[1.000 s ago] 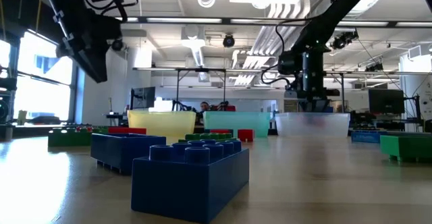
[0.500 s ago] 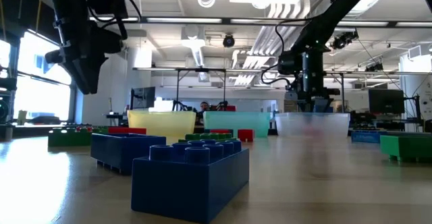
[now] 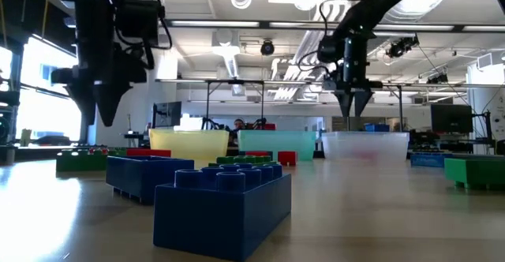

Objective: Sort & place blocks by color
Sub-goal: Put the green game piece into the yellow bin

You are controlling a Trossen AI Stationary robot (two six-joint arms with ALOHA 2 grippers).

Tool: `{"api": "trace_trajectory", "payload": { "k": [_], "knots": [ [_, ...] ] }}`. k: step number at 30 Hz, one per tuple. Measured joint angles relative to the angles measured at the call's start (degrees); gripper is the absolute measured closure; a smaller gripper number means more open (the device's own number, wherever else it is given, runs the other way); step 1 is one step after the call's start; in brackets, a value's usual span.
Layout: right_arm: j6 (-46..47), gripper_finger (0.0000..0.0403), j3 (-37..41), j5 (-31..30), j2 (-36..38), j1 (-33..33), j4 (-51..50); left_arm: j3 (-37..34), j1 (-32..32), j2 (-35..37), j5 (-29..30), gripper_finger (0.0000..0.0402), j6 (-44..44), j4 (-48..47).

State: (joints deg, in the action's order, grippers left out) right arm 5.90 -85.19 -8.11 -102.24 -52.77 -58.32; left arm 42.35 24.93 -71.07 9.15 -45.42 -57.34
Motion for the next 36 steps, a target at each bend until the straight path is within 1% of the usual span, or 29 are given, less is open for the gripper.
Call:
{"api": "trace_trajectory", "payload": {
  "k": [5,9,12,17,28,30,32,36],
  "knots": [
    [-1.0,0.019,-6.5,-0.1,0.0,0.5,-2.9,0.0,3.4,-4.2,-3.1,0.0163,-0.9,1.8],
    [-1.5,0.019,-10.5,-0.1,0.0,1.2,-3.3,0.0,4.9,-6.9,-3.3,0.0163,-0.7,3.2],
    [-1.9,0.019,-12.6,-0.1,0.0,1.7,-3.4,0.0,5.6,-8.6,-4.6,0.0162,0.4,5.0],
    [-1.9,0.0189,-14.2,-0.1,0.0,2.4,-3.4,0.0,5.9,-11.6,-4.1,0.0162,0.6,5.4],
    [-1.9,0.0189,-14.4,-0.1,0.0,4.8,-5.1,0.2,6.9,-18.6,-4.7,0.0165,0.0,8.1],
    [-1.9,0.0189,-14.4,-0.1,0.0,5.6,-6.0,0.2,7.2,-18.9,-4.9,0.0173,1.0,8.1],
    [-1.2,0.0189,-14.4,-0.1,0.0,6.5,-6.9,0.2,7.3,-18.9,-5.1,0.0189,2.0,8.3],
    [0.3,0.0189,-14.4,1.6,0.0,8.9,-8.7,0.2,7.3,-18.6,-5.7,0.0241,5.5,8.8]
  ]
}}
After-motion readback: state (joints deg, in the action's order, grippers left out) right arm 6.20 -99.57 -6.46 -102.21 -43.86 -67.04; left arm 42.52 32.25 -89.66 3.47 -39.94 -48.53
